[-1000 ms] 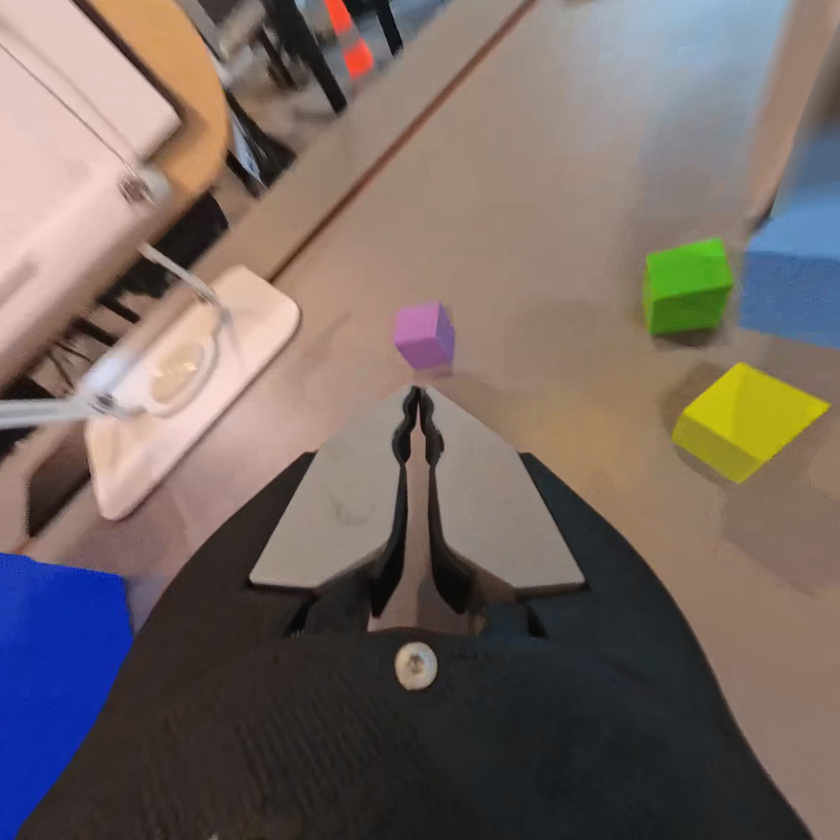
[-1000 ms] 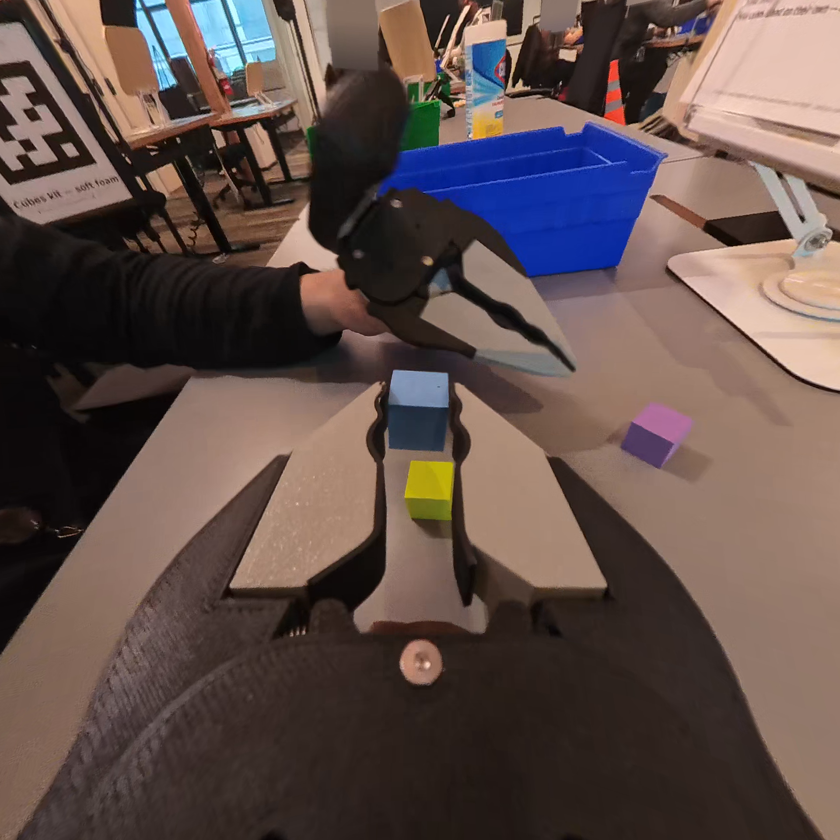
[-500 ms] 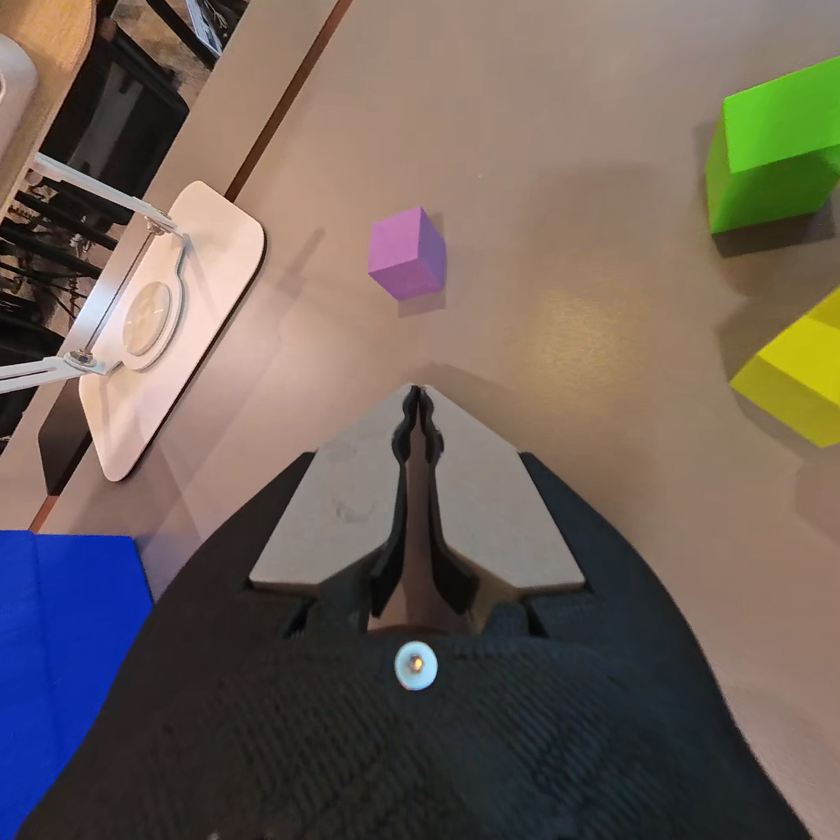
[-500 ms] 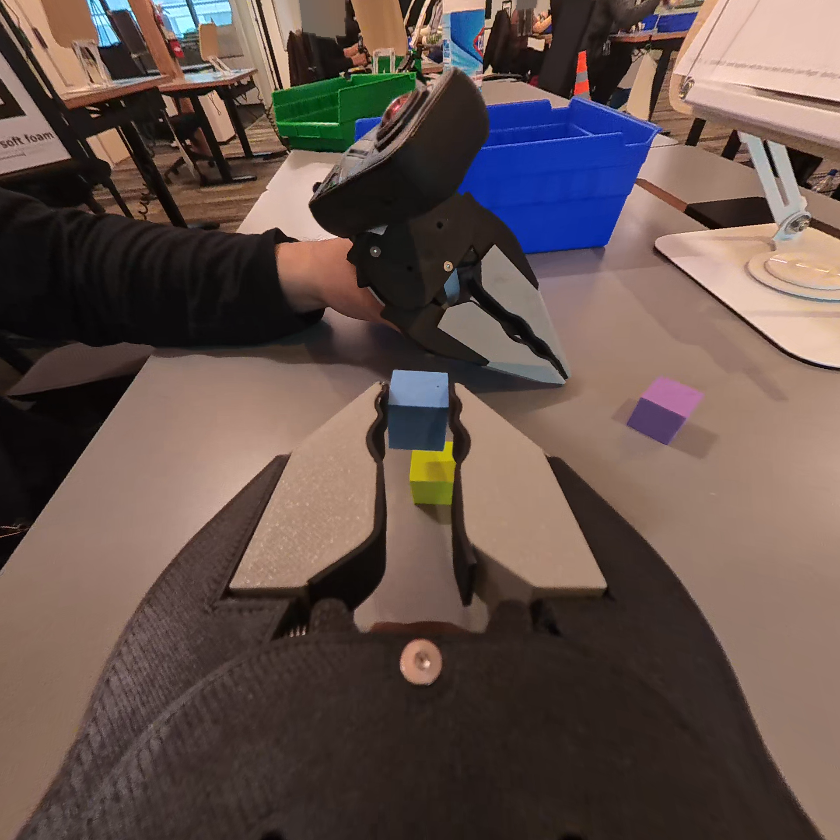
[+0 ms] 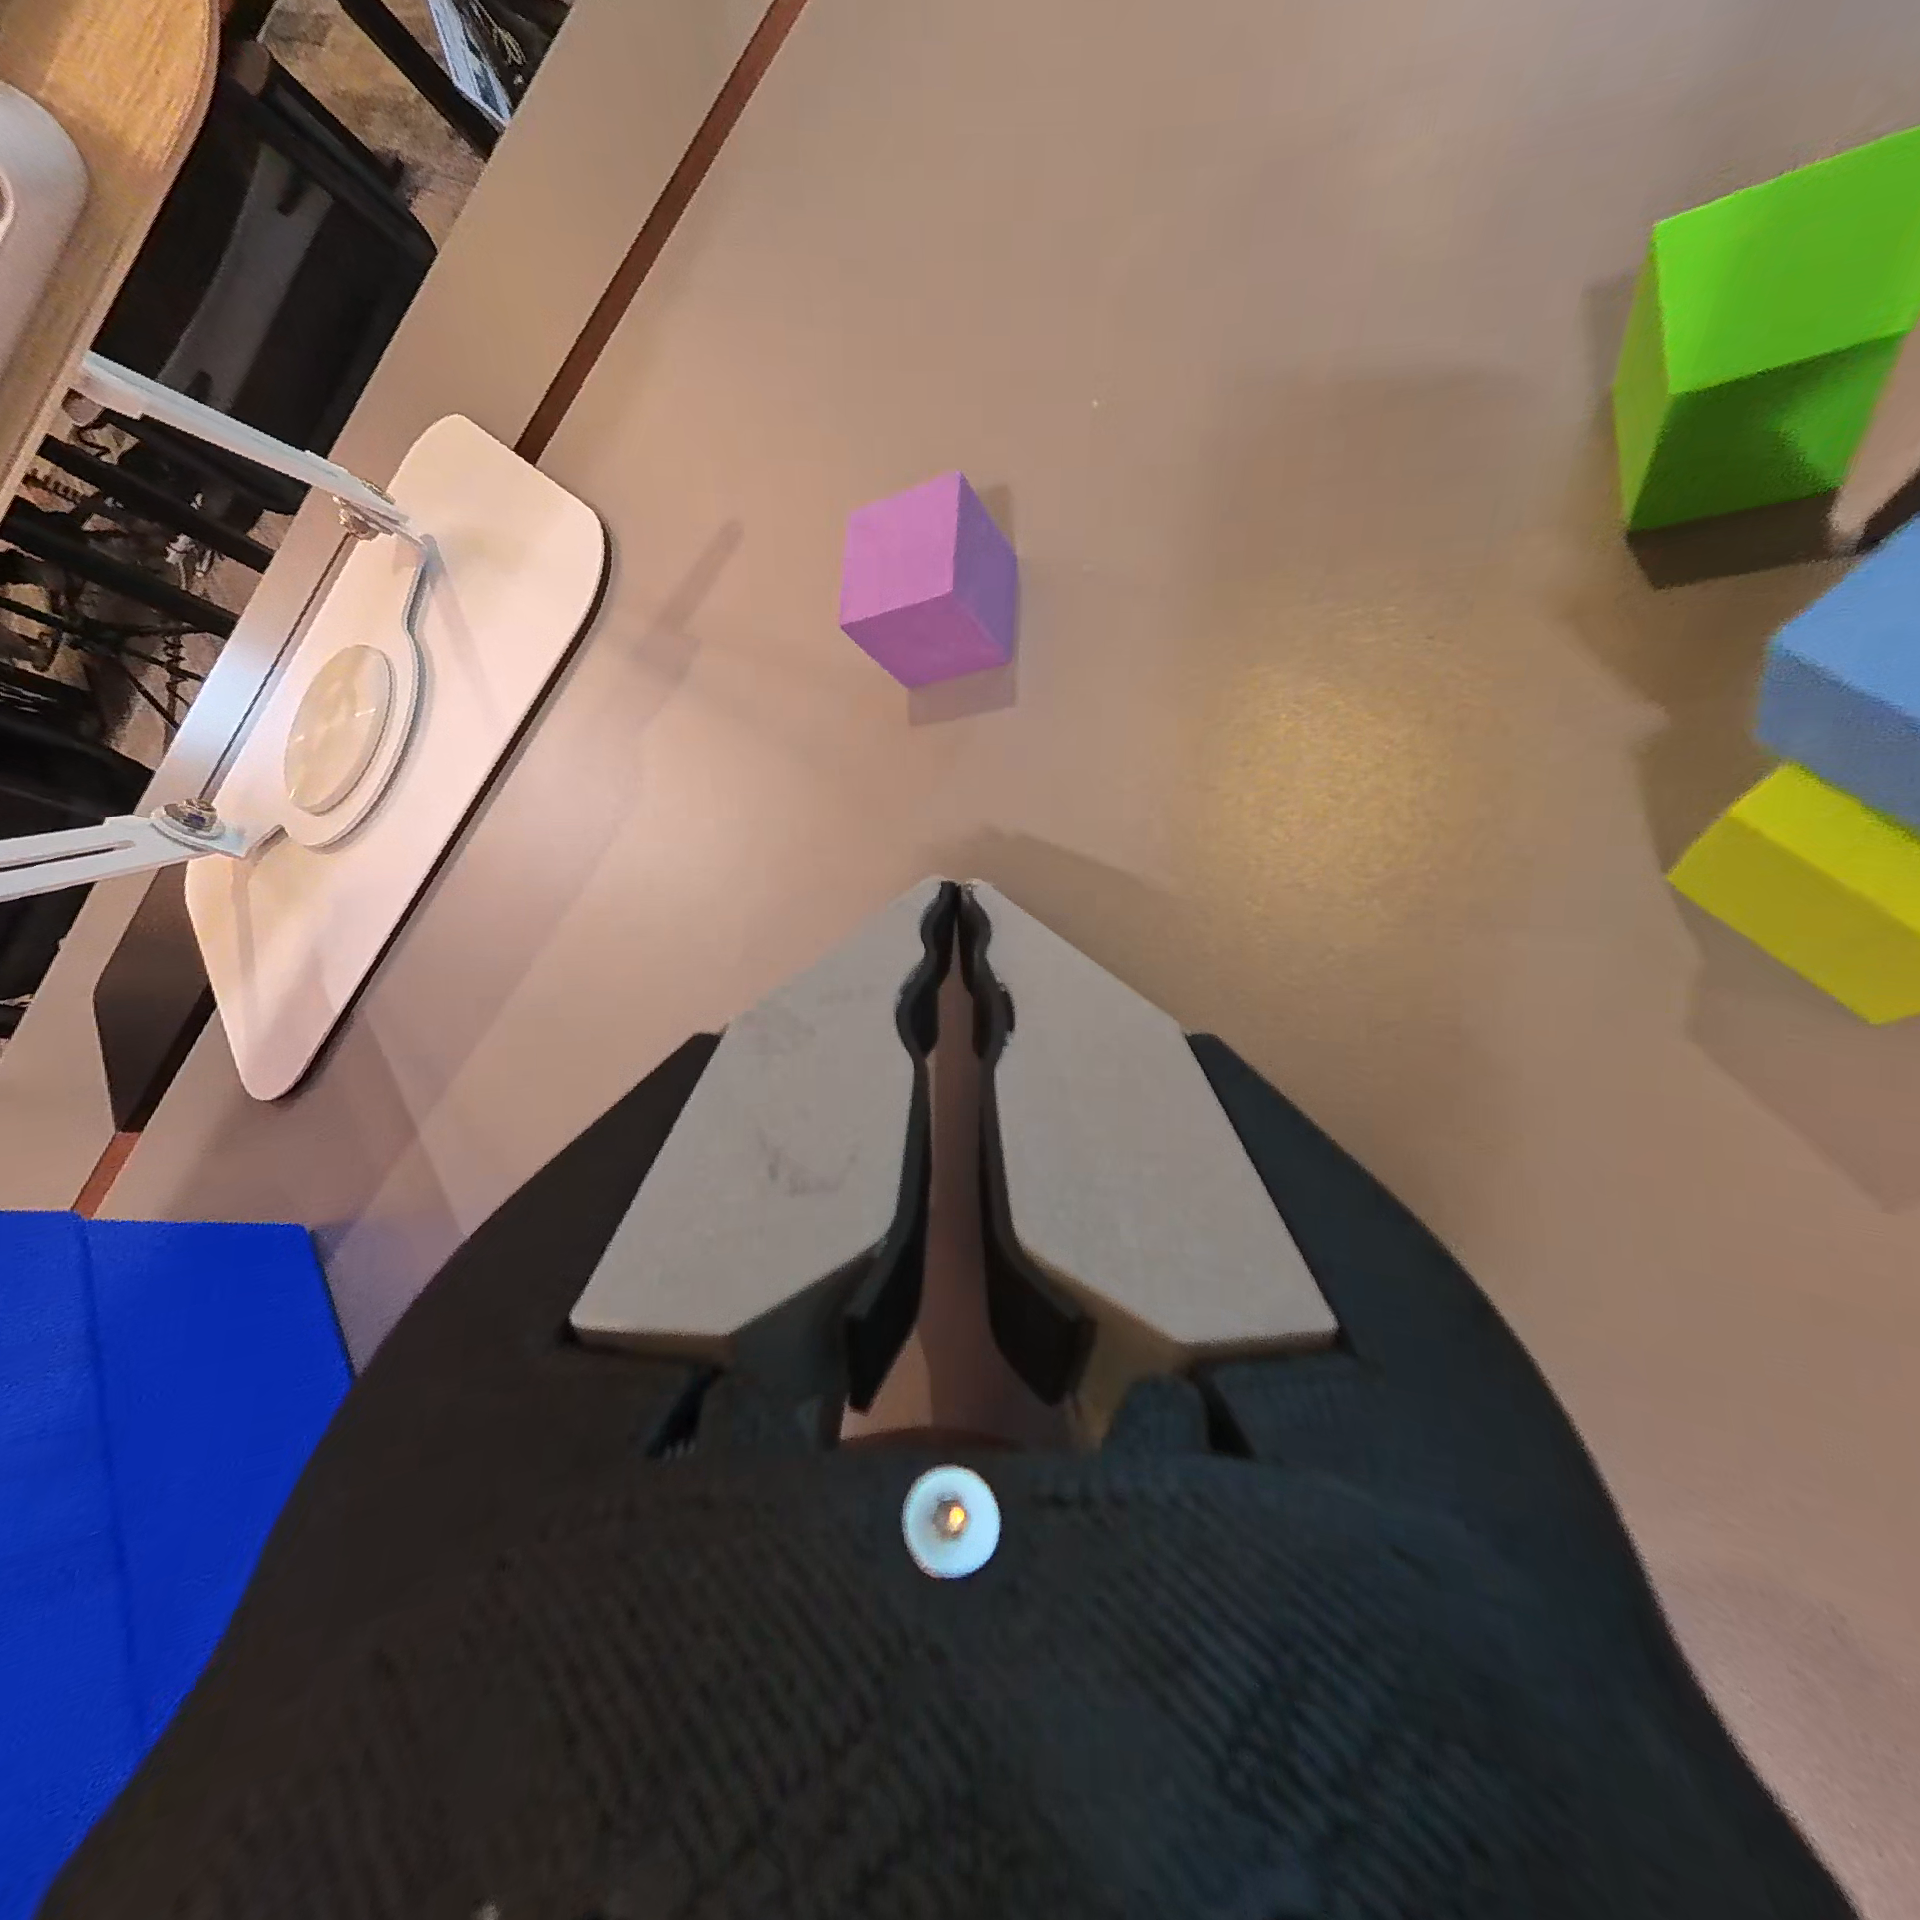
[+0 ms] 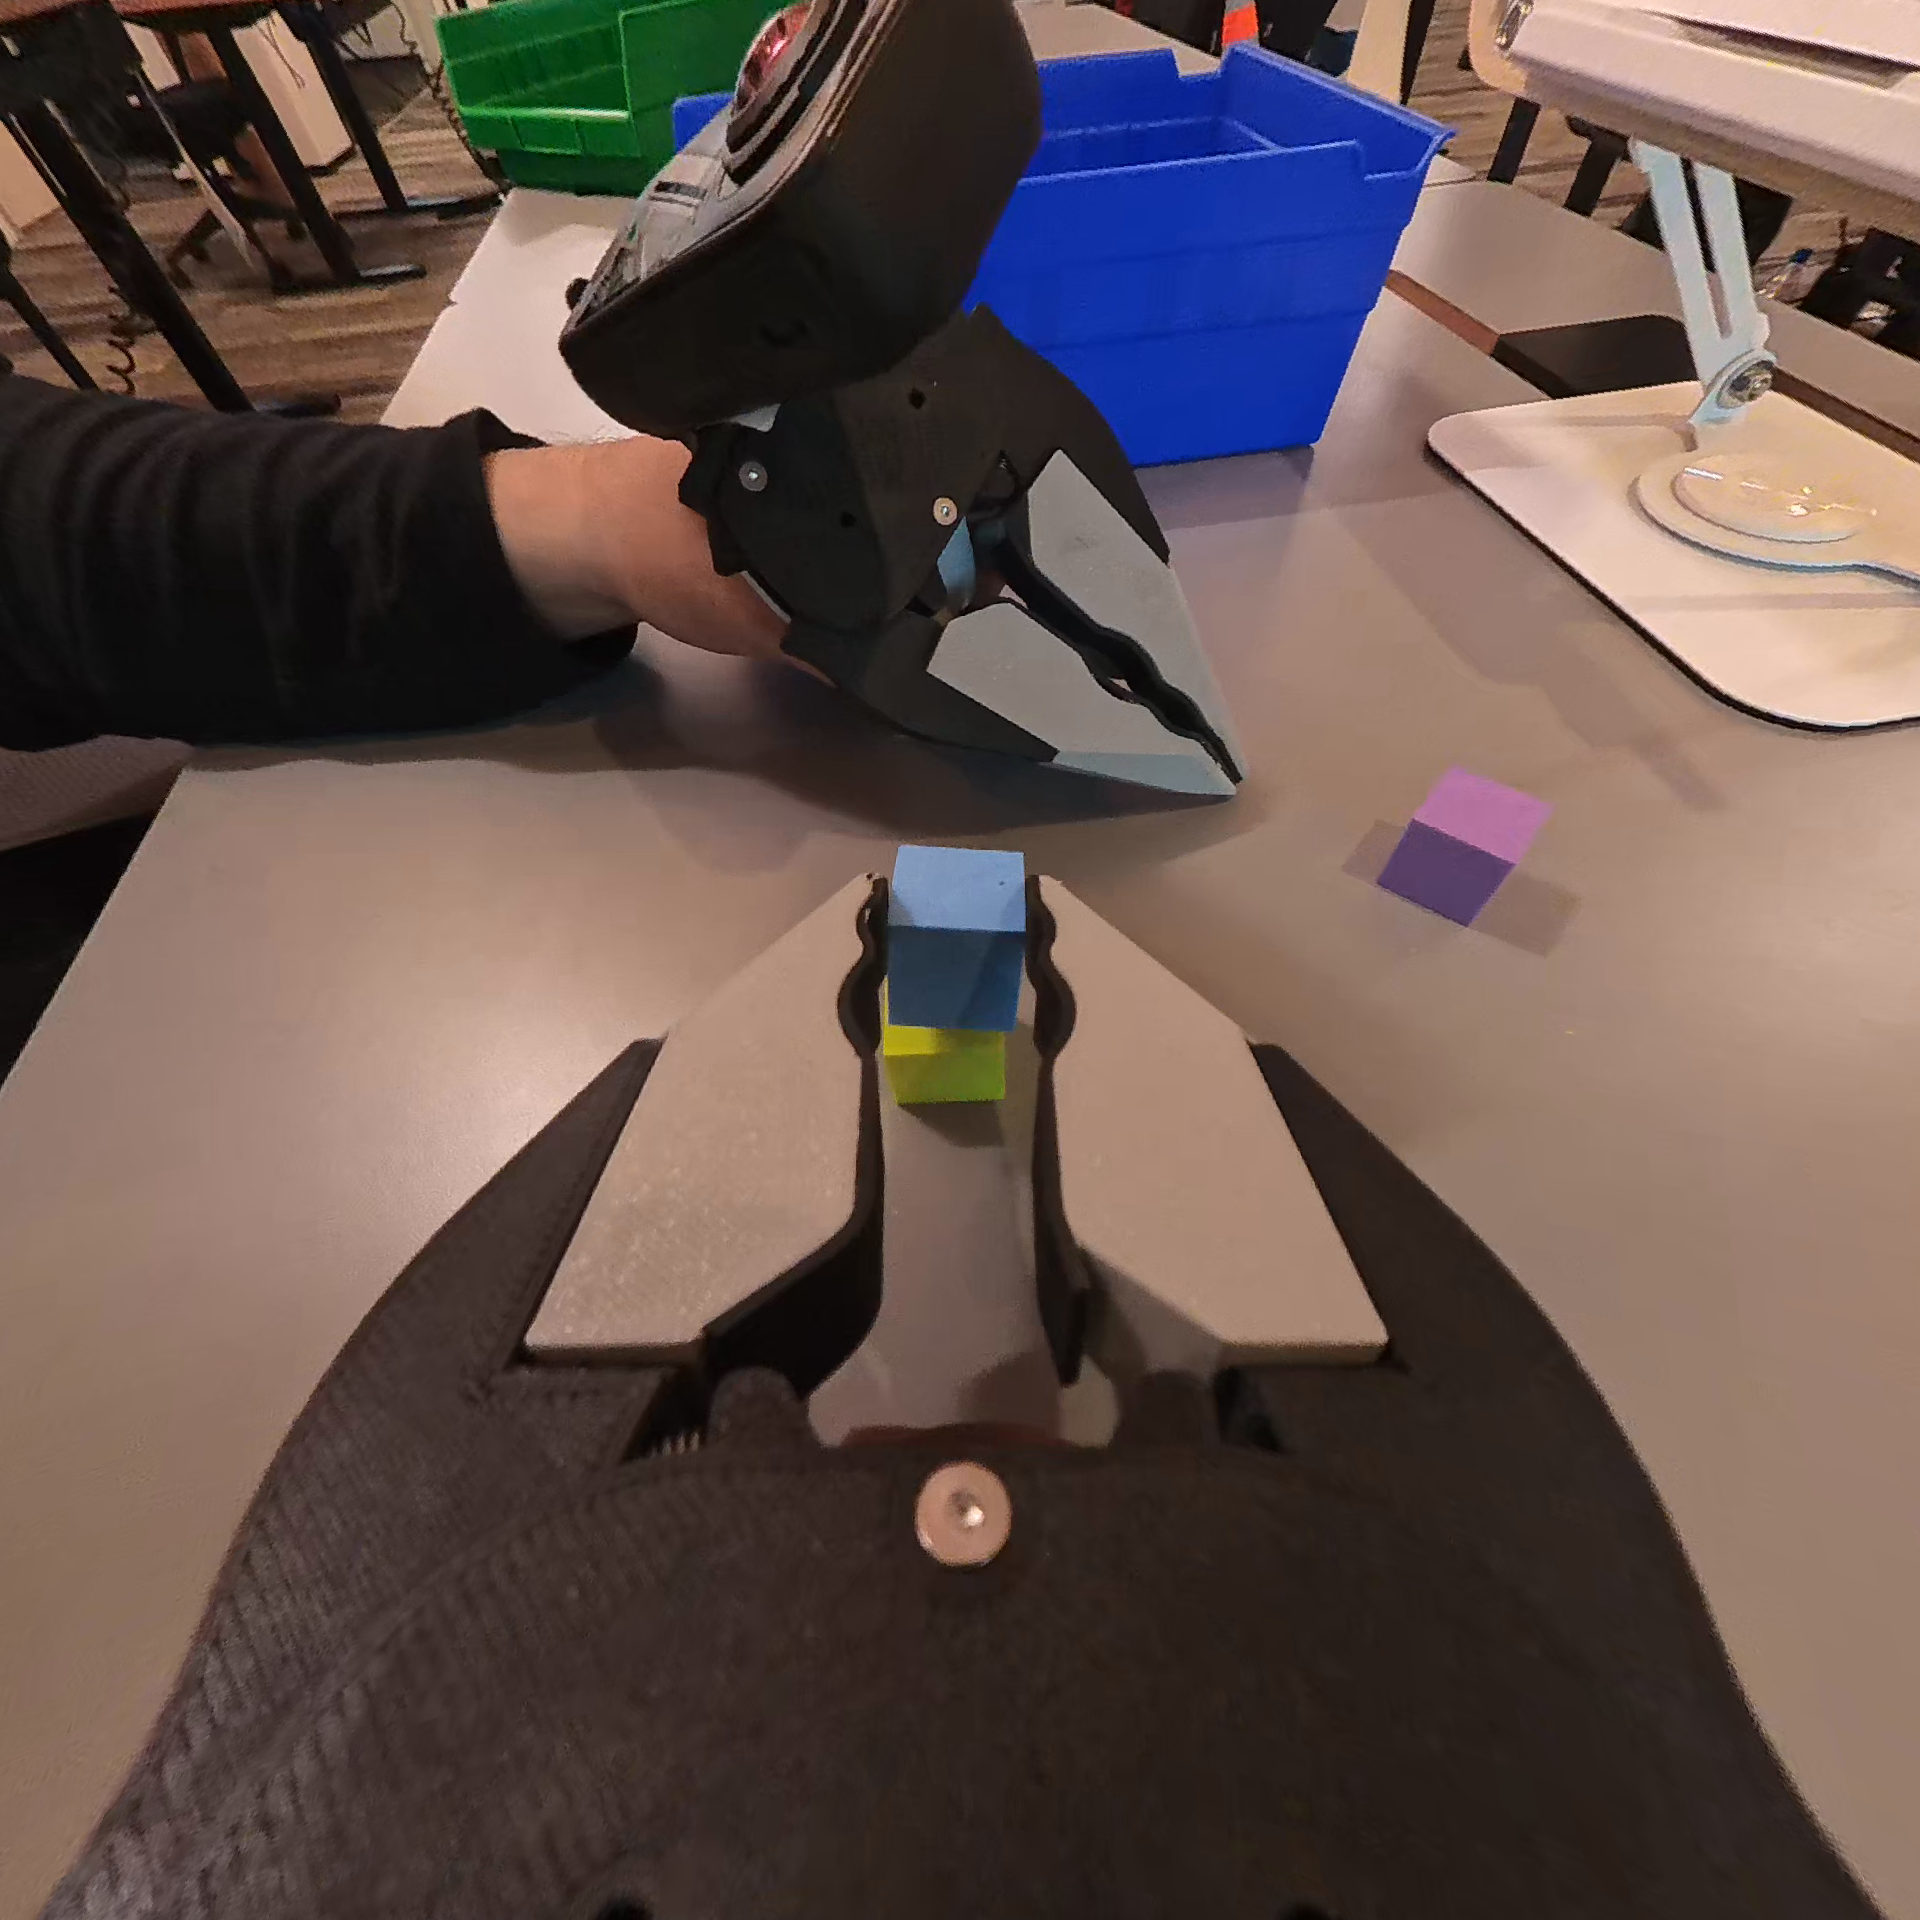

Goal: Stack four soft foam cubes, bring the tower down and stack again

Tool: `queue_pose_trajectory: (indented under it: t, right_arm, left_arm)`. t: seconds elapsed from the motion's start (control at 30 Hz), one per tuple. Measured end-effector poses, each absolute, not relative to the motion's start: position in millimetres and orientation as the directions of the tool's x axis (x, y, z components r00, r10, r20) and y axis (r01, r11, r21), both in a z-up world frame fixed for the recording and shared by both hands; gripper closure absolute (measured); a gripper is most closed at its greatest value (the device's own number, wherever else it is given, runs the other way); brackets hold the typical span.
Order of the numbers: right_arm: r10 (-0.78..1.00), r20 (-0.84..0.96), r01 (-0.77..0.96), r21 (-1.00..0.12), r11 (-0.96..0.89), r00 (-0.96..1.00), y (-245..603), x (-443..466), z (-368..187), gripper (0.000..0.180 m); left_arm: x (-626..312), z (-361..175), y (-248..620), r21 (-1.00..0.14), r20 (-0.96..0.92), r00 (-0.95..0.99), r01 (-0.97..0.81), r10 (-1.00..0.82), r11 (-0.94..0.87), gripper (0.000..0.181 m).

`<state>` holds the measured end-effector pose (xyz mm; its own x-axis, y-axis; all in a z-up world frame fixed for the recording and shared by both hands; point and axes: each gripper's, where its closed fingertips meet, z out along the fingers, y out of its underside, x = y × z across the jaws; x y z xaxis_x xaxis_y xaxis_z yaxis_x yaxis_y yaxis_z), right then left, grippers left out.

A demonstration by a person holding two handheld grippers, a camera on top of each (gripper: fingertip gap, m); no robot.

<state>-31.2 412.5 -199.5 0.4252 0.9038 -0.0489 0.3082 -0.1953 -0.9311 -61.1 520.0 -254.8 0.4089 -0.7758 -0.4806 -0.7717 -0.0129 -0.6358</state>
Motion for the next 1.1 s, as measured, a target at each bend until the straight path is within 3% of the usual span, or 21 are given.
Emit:
queue_pose_trajectory:
  t: [0.93,1.1]
  right_arm:
    - [0.867,-0.014,0.357,-0.908,-0.22,0.498,411,-33,-209,0.156]
    - [0.864,-0.032,0.361,-0.9,-0.243,0.503,412,-33,-212,0.139]
  left_arm:
    - [-60,-255,520,-0.629,-0.497,0.408,-0.777,-0.766,-0.006,0.181]
    - [-57,-255,510,-0.647,-0.447,0.391,-0.762,-0.805,-0.011,0.181]
